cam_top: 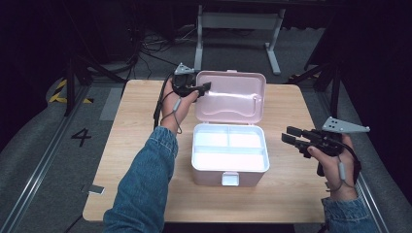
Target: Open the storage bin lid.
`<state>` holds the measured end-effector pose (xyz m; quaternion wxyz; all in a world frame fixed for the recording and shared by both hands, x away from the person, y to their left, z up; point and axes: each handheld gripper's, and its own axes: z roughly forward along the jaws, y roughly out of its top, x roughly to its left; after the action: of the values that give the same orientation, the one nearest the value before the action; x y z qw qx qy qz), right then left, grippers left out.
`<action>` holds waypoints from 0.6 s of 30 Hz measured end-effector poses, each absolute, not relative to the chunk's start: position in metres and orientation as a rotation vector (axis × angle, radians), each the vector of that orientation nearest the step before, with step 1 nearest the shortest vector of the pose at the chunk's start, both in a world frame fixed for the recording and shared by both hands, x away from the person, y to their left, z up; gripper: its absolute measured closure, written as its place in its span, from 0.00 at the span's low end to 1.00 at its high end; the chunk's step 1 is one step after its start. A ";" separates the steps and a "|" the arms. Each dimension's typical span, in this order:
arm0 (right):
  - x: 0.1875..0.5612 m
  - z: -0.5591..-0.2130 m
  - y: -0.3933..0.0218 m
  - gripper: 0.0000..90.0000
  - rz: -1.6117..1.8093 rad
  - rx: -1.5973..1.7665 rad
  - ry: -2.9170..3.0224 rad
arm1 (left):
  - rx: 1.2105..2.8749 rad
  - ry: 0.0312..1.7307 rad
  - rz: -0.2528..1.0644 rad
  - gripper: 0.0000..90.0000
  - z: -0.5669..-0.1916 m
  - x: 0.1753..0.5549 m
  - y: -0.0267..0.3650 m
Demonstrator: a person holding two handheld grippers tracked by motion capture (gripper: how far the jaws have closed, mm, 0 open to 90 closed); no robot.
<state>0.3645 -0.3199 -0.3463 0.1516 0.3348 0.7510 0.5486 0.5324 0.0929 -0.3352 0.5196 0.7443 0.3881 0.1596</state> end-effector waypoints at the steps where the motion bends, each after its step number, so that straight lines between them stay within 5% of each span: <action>1: 0.365 -0.346 -0.320 0.66 1.572 0.960 2.157 | 1.796 0.943 0.373 0.61 -0.336 0.534 0.093; 18: 0.366 -0.348 -0.319 0.66 1.568 0.968 2.167 | 1.809 1.076 0.313 0.64 -0.360 0.556 0.091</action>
<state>0.3658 -0.3185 -0.3478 0.1478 0.3367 0.7534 0.5451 0.5565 0.0914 -0.3603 0.4855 0.7431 0.4421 0.1287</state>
